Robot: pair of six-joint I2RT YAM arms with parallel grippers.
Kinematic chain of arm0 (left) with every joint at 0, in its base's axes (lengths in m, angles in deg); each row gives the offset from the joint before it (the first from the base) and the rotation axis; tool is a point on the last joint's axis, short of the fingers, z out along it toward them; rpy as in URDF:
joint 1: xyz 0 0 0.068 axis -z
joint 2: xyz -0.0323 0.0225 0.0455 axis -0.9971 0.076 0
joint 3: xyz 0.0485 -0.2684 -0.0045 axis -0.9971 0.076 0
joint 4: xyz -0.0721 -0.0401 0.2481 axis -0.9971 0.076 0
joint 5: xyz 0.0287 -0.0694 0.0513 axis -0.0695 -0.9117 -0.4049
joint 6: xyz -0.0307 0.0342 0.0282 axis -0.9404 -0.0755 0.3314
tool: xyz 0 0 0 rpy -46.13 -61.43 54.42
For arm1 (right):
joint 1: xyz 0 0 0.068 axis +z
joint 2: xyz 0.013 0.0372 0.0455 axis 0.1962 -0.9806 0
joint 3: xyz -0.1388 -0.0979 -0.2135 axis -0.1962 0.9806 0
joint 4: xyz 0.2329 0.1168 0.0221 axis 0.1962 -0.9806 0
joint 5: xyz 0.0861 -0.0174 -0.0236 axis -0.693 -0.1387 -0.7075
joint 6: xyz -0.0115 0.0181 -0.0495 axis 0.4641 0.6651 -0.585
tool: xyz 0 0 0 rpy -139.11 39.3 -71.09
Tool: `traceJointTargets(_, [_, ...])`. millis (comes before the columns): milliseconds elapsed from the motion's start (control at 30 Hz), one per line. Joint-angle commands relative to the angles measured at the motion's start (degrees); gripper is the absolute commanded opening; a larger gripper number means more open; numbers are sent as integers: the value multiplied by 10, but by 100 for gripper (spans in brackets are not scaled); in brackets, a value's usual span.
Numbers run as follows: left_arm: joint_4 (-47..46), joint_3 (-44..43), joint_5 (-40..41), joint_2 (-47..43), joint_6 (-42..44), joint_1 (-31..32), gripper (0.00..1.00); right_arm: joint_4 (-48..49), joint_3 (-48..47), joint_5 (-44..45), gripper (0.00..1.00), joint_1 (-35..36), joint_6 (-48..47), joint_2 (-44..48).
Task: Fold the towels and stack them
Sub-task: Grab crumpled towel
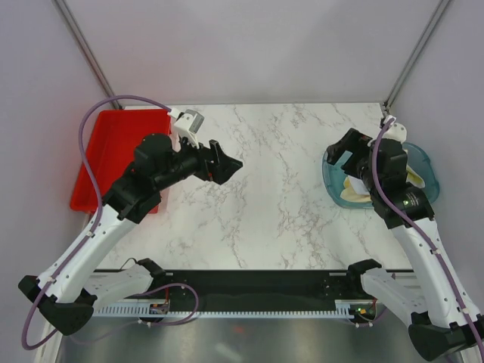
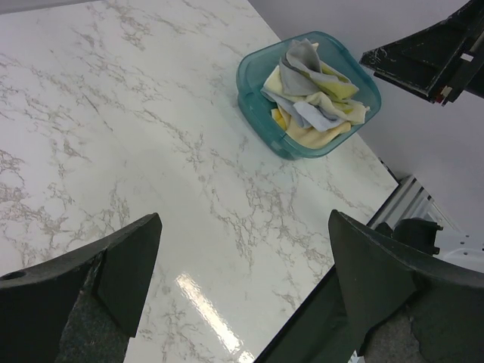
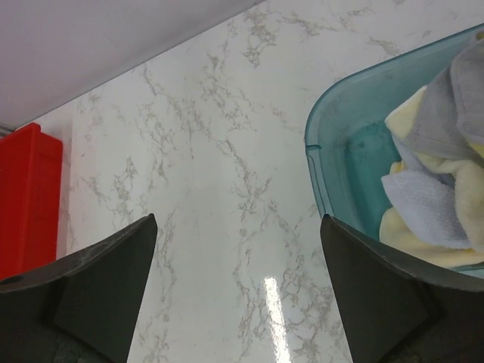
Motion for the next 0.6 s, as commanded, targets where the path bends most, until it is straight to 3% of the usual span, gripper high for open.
traceJointTargets(0, [-12, 3, -8, -2, -12, -1, 100, -3, 3, 88, 98, 1, 9, 5])
traceJointTargets(133, [-12, 5, -16, 10, -5, -1, 100, -58, -36, 310, 98, 0, 1, -21])
traceJointTargets(200, [-9, 0, -31, 14, -5, -1, 100, -73, -59, 355, 98, -16, -18, -60])
traceJointTargets(433, [-10, 24, -62, 9, -7, -1, 100, -107, -64, 262, 93, -200, -69, -151])
traceJointTargets(567, [-9, 42, -80, 1, -10, -1, 100, -103, -45, 168, 87, -253, -62, -181])
